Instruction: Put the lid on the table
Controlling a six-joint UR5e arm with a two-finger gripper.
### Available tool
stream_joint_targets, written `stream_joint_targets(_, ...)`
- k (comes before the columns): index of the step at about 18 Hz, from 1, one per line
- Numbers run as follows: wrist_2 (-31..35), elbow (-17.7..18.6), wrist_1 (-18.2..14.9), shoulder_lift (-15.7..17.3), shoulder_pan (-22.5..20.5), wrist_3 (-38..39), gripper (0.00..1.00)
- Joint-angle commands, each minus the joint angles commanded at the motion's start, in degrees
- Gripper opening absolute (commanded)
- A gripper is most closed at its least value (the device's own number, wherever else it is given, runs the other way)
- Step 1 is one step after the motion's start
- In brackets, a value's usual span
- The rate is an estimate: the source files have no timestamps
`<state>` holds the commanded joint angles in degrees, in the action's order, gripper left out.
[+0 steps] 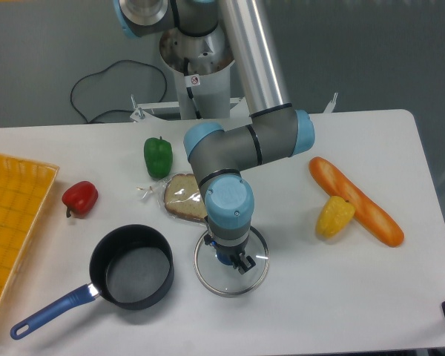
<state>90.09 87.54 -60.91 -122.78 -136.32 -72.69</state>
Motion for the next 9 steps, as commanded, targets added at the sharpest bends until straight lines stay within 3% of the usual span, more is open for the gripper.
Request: stream_joint_targets(9,0.1,-0.7,0.0,-0.8,0.0,0.0,0.48)
